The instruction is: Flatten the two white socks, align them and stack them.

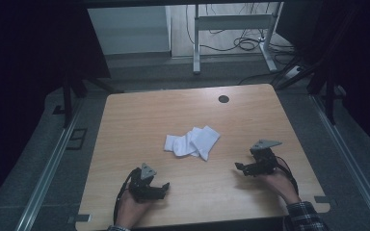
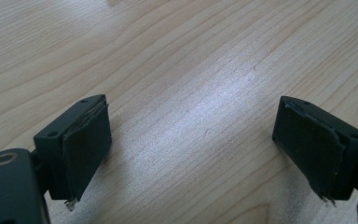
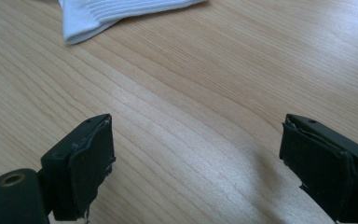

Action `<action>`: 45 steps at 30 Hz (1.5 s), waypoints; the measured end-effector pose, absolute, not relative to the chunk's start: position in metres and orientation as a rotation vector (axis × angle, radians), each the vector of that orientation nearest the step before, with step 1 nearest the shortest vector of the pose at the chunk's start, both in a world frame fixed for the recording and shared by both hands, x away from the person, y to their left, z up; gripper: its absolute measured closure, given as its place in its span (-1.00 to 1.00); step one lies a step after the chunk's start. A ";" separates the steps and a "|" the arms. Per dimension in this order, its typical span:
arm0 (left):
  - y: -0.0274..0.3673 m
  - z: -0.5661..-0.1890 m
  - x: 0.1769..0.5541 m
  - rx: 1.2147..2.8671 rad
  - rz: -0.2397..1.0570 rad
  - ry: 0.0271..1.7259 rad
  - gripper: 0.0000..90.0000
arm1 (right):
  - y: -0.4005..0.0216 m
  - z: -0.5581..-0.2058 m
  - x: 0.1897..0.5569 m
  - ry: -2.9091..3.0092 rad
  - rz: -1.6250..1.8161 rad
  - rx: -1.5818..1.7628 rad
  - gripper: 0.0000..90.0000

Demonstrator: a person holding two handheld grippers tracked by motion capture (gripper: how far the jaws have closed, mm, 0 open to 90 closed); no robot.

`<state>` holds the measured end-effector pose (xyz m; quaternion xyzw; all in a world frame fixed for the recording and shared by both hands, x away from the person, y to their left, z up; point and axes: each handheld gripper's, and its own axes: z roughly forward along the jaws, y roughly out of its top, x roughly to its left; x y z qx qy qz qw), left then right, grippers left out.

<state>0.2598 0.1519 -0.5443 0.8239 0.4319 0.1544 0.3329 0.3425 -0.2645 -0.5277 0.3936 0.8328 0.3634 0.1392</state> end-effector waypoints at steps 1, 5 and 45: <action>0.152 -0.544 0.260 2.154 0.403 1.126 -0.74 | -0.263 -0.528 0.343 2.409 1.052 1.138 -0.78; 0.152 -0.544 0.260 2.152 0.403 1.128 -0.74 | -0.259 -0.527 0.343 2.419 1.050 1.127 -0.79; 0.152 -0.544 0.260 2.150 0.404 1.128 -0.74 | -0.191 -0.499 0.415 2.470 0.996 1.086 0.30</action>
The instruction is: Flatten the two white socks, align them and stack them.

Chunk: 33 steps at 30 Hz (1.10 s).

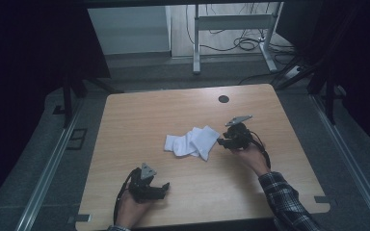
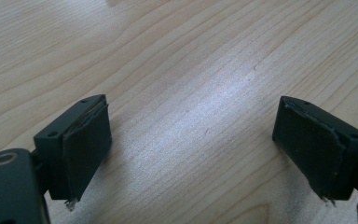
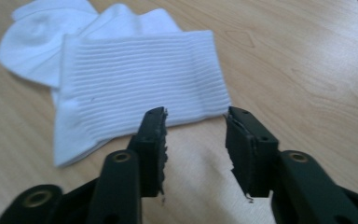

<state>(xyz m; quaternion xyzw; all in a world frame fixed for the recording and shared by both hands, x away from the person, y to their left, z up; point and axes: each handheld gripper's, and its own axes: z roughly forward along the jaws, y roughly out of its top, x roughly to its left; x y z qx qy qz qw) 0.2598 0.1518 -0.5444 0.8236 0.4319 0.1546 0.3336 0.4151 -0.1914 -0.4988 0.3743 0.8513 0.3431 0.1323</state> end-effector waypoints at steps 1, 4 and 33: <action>0.152 -0.544 0.260 2.150 0.403 1.128 -0.74 | -0.191 -0.499 0.418 2.468 0.989 1.085 0.34; 0.152 -0.544 0.260 2.150 0.403 1.127 -0.74 | -0.186 -0.501 0.429 2.459 0.982 1.100 0.47; 0.152 -0.544 0.260 2.153 0.405 1.127 -0.74 | -0.178 -0.483 0.440 2.461 1.043 1.139 0.78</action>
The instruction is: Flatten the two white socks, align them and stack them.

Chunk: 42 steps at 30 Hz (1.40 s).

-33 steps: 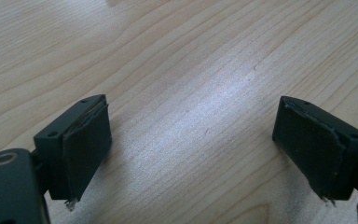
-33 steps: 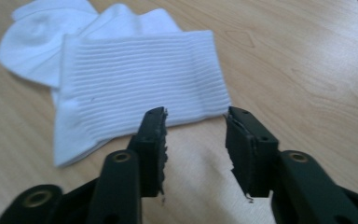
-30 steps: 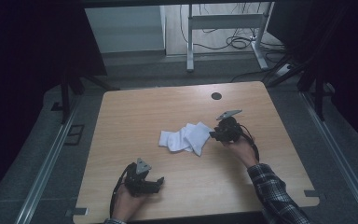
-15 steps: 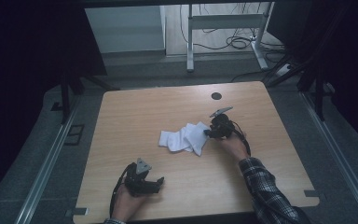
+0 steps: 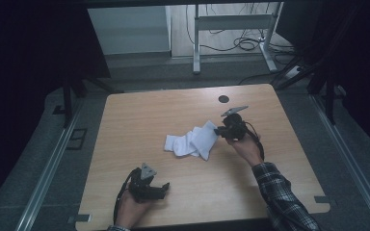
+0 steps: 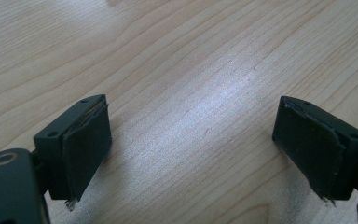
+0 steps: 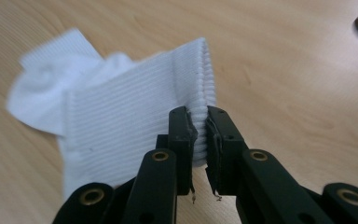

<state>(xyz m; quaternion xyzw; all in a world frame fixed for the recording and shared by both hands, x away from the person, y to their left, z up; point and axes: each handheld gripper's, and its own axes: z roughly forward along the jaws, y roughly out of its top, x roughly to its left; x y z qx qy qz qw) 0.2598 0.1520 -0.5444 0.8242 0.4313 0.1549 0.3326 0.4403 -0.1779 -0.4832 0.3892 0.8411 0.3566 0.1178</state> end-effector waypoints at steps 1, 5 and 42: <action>0.152 -0.544 0.260 2.153 0.405 1.125 -0.74 | -0.180 -0.476 0.439 2.456 1.063 1.131 0.78; 0.152 -0.544 0.260 2.153 0.405 1.124 -0.74 | -0.188 -0.446 0.433 2.416 1.118 1.111 0.78; 0.152 -0.544 0.260 2.153 0.407 1.126 -0.74 | -0.284 -0.385 0.426 2.191 1.148 1.296 0.78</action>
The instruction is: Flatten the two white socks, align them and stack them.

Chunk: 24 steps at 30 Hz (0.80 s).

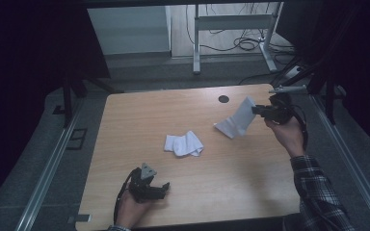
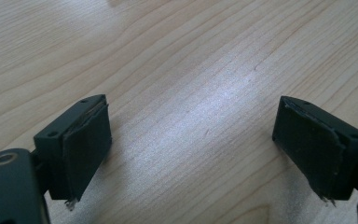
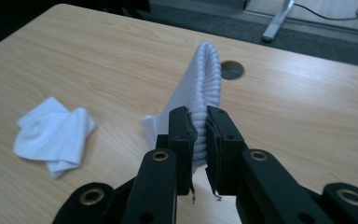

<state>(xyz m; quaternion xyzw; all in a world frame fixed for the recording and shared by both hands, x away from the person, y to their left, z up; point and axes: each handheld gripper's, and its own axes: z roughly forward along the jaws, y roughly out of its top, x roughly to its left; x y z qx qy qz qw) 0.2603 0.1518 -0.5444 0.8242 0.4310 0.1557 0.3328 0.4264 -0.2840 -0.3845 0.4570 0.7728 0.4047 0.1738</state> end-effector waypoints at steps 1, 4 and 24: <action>0.152 -0.544 0.260 2.152 0.407 1.126 -0.74 | -0.280 -0.383 0.426 2.197 1.151 1.283 0.78; 0.152 -0.544 0.260 2.152 0.407 1.126 -0.74 | -0.265 -0.380 0.424 2.215 1.151 1.248 0.78; 0.152 -0.544 0.260 2.151 0.407 1.126 -0.74 | -0.360 -0.493 0.447 2.097 0.920 1.729 0.58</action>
